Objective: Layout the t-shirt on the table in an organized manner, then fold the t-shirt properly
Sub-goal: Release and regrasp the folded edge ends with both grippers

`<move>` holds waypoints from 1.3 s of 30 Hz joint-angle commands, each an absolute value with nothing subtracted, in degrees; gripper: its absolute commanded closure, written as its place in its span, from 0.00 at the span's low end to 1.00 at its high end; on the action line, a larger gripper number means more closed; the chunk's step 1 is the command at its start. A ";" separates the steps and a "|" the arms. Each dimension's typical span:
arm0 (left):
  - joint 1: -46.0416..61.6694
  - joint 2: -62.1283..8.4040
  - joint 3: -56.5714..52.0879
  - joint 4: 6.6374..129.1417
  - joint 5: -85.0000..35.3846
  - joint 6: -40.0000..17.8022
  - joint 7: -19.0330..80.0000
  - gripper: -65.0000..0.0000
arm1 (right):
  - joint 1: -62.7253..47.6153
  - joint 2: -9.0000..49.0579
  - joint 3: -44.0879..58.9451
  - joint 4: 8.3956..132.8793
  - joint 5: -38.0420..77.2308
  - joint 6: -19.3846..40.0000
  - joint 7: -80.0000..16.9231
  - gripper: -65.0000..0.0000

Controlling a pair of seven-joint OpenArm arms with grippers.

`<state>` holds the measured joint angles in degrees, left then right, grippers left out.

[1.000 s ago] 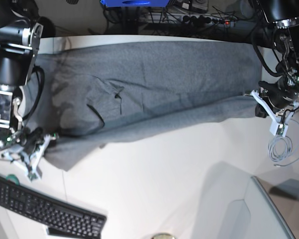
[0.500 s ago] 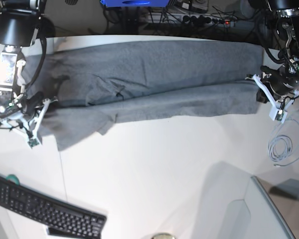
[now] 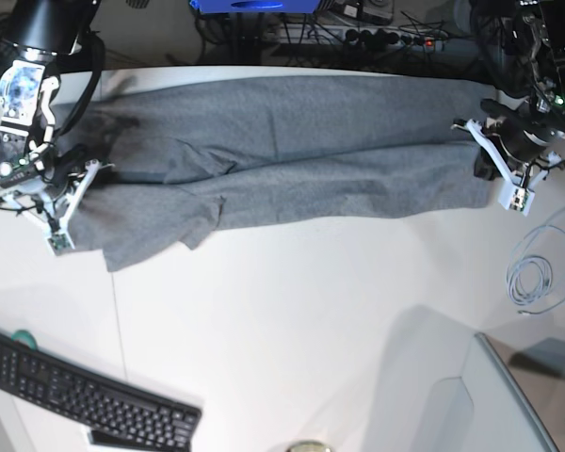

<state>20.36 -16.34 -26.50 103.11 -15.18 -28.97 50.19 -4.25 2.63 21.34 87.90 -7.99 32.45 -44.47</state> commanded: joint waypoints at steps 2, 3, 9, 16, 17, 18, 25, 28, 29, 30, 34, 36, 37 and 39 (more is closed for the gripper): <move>20.09 -17.27 -26.86 103.78 -15.43 -28.88 49.45 1.00 | -4.00 2.77 21.32 89.36 -7.60 32.22 -43.65 1.00; 20.09 -17.27 -26.86 103.69 -15.43 -28.88 49.45 1.00 | -4.35 2.77 21.32 89.63 -7.60 32.22 -43.65 1.00; 19.65 -17.54 -29.85 103.52 -15.43 -28.88 49.45 1.00 | -6.64 2.68 21.32 93.05 -7.60 32.22 -43.91 1.00; 19.91 -17.63 -31.52 103.78 -15.34 -29.14 49.45 1.00 | -7.08 2.68 21.32 95.34 -7.60 32.22 -47.69 1.00; 20.00 -17.54 -31.52 103.60 -15.34 -29.14 49.45 1.00 | -7.25 2.68 21.32 95.34 -7.60 32.22 -47.78 1.00; 20.09 -17.45 -31.52 103.52 -15.34 -29.14 49.45 1.00 | -7.60 2.59 21.41 95.34 -7.60 32.22 -47.78 1.00; 21.93 -17.19 -31.52 103.52 -15.34 -29.14 49.45 1.00 | -8.48 2.51 21.32 92.53 -7.34 32.22 -47.16 1.00; 22.02 -17.10 -31.52 102.55 -15.34 -29.14 49.45 1.00 | -8.40 2.51 21.32 91.91 -7.34 32.13 -46.11 1.00; 22.02 -17.10 -31.52 101.93 -15.34 -29.14 49.45 1.00 | -8.40 2.51 21.32 91.82 -7.34 32.13 -45.67 1.00; 21.93 -17.10 -31.52 101.23 -15.34 -29.14 49.45 1.00 | -8.40 2.51 21.32 91.38 -7.43 32.13 -45.58 1.00; 21.93 -17.27 -28.88 99.03 -15.34 -28.97 49.45 1.00 | -7.78 2.51 21.41 88.66 -7.52 32.13 -44.70 1.00; 21.93 -17.27 -28.00 97.71 -15.34 -28.97 49.45 1.00 | -7.69 2.51 21.41 87.43 -7.52 32.13 -43.74 1.00; 21.93 -17.27 -28.00 97.01 -15.34 -28.97 49.45 1.00 | -7.69 2.51 21.41 87.08 -7.52 32.13 -43.56 1.00; 21.41 -17.27 -27.74 95.52 -15.34 -28.97 49.45 1.00 | -7.69 2.51 21.41 86.55 -7.52 32.13 -43.56 1.00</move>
